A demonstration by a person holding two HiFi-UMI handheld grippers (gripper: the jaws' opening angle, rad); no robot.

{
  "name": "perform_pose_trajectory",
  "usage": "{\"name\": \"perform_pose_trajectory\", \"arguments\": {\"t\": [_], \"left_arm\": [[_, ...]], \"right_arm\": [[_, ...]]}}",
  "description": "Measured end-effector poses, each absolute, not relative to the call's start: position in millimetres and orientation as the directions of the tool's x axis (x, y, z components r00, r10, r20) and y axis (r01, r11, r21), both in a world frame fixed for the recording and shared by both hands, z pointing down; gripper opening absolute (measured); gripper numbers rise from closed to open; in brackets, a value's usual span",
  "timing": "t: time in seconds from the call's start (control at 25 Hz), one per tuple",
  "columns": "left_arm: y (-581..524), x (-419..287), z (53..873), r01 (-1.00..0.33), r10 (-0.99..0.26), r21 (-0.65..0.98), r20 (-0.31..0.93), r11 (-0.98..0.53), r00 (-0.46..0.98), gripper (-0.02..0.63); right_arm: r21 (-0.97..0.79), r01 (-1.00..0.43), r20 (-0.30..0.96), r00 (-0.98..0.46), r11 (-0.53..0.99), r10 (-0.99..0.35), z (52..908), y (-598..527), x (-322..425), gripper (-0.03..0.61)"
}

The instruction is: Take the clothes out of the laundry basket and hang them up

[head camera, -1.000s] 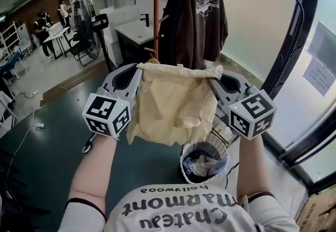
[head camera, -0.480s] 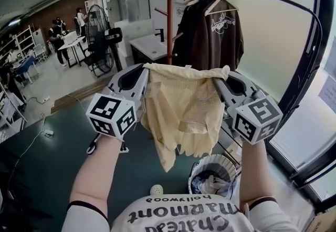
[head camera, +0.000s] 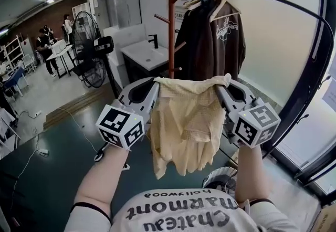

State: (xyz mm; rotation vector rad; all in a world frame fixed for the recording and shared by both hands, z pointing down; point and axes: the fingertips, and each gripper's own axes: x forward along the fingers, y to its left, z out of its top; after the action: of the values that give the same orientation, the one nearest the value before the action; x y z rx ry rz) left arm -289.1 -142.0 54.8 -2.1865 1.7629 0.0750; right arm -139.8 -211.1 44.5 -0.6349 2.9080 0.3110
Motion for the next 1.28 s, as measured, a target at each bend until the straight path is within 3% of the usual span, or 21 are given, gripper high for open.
{"name": "perform_pose_trajectory", "arguments": {"t": [0.24,0.52,1.28], "left_arm": [[-194.2,-316.9,99.3,-0.930,-0.927,-0.242,-0.189,-0.277,0.325,0.026],[-250.4,-358.1,120.5,-0.938,-0.936,-0.199,-0.157,-0.284,0.316,0.026],[-366.1,-442.7,122.3,-0.991,-0.980,-0.123,-0.181,-0.055,0.077,0.025]], "right_arm": [[0.101,-0.472,-0.139,-0.879,0.876,-0.457,85.7,-262.4,-181.7,0.037],[0.056,-0.519,-0.078,-0.854,0.853,-0.514,114.2,-317.1,-212.3,0.037],[0.140,-0.394,-0.075,-0.919,0.908,-0.387,110.3,-461.1,-293.0,0.037]]}}
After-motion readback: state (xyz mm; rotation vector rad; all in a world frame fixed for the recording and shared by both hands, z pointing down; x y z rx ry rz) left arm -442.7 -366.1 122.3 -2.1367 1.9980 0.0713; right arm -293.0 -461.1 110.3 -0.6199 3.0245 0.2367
